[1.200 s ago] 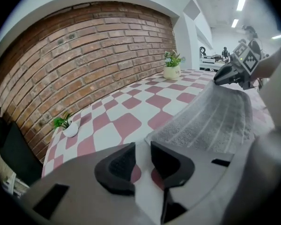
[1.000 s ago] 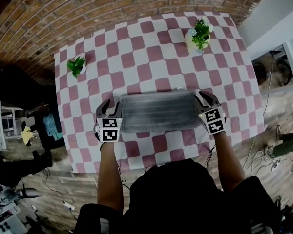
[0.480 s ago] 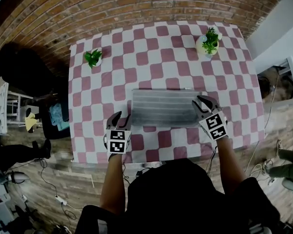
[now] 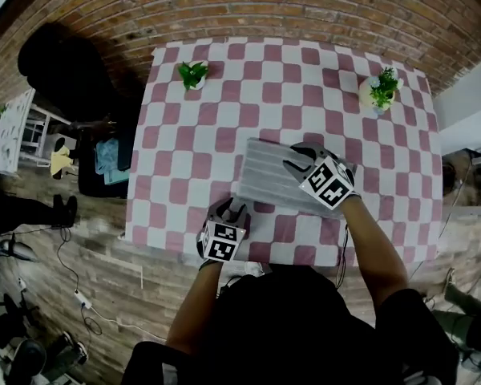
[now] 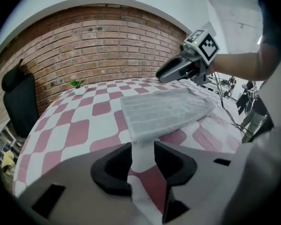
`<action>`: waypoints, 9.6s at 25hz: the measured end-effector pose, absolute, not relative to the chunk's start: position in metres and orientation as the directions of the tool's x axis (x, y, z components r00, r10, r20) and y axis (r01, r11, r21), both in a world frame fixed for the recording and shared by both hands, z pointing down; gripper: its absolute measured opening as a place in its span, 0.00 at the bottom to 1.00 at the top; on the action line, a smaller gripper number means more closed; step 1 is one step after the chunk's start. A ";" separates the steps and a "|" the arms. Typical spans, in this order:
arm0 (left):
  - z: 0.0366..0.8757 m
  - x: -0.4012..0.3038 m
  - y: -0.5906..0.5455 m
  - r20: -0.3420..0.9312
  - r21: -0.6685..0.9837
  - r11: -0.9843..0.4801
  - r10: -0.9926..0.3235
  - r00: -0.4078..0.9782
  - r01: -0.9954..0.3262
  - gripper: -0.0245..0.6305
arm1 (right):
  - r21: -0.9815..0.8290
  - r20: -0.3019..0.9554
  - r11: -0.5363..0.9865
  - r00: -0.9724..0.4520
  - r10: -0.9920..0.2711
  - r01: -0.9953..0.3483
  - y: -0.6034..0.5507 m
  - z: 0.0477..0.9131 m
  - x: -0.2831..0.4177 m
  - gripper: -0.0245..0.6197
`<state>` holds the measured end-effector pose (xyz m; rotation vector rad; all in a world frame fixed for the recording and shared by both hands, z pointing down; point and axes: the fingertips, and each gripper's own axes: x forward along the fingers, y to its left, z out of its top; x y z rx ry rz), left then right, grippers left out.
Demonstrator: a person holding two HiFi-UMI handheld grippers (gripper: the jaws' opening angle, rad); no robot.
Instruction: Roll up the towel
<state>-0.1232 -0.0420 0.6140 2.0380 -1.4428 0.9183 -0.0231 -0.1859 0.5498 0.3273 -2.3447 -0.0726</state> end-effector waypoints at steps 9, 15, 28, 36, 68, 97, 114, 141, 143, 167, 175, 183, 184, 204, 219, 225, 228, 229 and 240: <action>0.623 -0.118 -0.059 0.779 -0.083 -0.358 -0.605 0.164 -0.930 0.25 | 0.051 0.768 0.999 -0.639 -0.034 0.008 -0.208 0.594 -0.113 0.30; 0.628 -0.115 -0.059 0.787 -0.029 -0.386 -0.578 0.217 -0.922 0.22 | -0.088 0.836 0.996 -0.542 0.086 0.023 -0.216 0.627 -0.136 0.32; 0.628 -0.122 -0.064 0.784 0.008 -0.503 -0.533 0.318 -0.864 0.06 | -0.343 0.796 0.937 -0.549 0.256 -0.061 -0.212 0.632 -0.139 0.10; 0.623 -0.146 -0.082 0.802 -0.050 -0.562 -0.515 0.303 -0.825 0.06 | -0.335 0.792 0.935 -0.572 0.213 -0.115 -0.230 0.626 -0.137 0.08; 0.613 -0.160 -0.352 0.773 -0.419 -0.805 -0.559 0.301 -0.419 0.46 | -0.033 0.624 0.716 -0.574 -0.531 -0.698 -0.378 0.590 0.018 0.30; 0.628 -0.049 -0.037 0.863 -0.155 -0.955 -0.257 0.436 -0.254 0.41 | 0.113 0.741 0.979 -0.671 0.031 0.171 -0.064 0.617 0.029 0.48; 0.632 -0.055 -0.048 0.897 -0.188 -0.943 -0.278 0.342 -0.275 0.11 | 0.210 0.746 0.950 -0.666 -0.004 0.229 -0.065 0.635 0.030 0.17; 0.611 -0.040 0.105 0.870 -0.165 -0.965 -0.239 0.431 -0.204 0.10 | 0.039 0.766 0.998 -0.643 -0.001 0.046 0.089 0.616 0.049 0.15; 0.605 -0.041 0.101 0.867 -0.170 -0.964 -0.245 0.434 -0.204 0.11 | 0.038 0.750 0.998 -0.661 -0.002 0.040 0.088 0.608 0.048 0.15; 0.604 -0.052 -0.020 0.820 -0.306 -0.890 -0.427 0.381 -0.339 0.16 | 0.186 0.652 0.959 -0.703 -0.283 -0.214 -0.030 0.598 0.048 0.25; 0.606 -0.058 -0.039 0.809 -0.323 -0.857 -0.470 0.353 -0.402 0.25 | 0.352 0.543 0.876 -0.690 -0.478 -0.330 -0.048 0.554 0.054 0.37; 0.607 -0.059 -0.047 0.818 -0.278 -0.849 -0.454 0.353 -0.449 0.26 | 0.455 0.671 0.884 -0.695 -0.259 0.109 0.022 0.578 0.024 0.35; 0.607 -0.059 -0.047 0.820 -0.275 -0.850 -0.451 0.353 -0.449 0.26 | 0.467 0.691 0.872 -0.675 -0.258 0.145 0.024 0.589 0.025 0.35; 0.618 -0.038 0.018 0.858 -0.347 -0.937 -0.333 0.391 -0.037 0.39 | 0.307 0.783 0.937 -0.605 -0.147 0.169 0.007 0.634 0.023 0.35; 0.626 -0.032 0.008 0.876 -0.251 -0.963 -0.269 0.400 -0.099 0.19 | 0.334 0.770 0.935 -0.606 -0.197 0.120 0.004 0.630 0.043 0.26; 0.622 -0.032 0.044 0.893 -0.157 -0.984 -0.176 0.415 -0.079 0.19 | 0.203 0.802 0.972 -0.589 -0.097 0.117 0.037 0.625 0.042 0.22; 0.620 -0.033 0.072 0.890 -0.075 -0.993 -0.107 0.443 -0.090 0.19 | 0.093 0.800 0.989 -0.599 -0.004 0.118 0.067 0.620 0.042 0.22; 0.620 -0.032 0.081 0.885 -0.041 -0.994 -0.083 0.458 -0.101 0.19 | 0.053 0.796 0.993 -0.605 0.024 0.109 0.076 0.619 0.043 0.22; 0.603 -0.041 0.067 0.734 0.405 -0.833 0.052 0.677 -0.375 0.20 | -0.164 0.683 0.985 -0.727 0.072 -0.056 0.052 0.586 0.038 0.27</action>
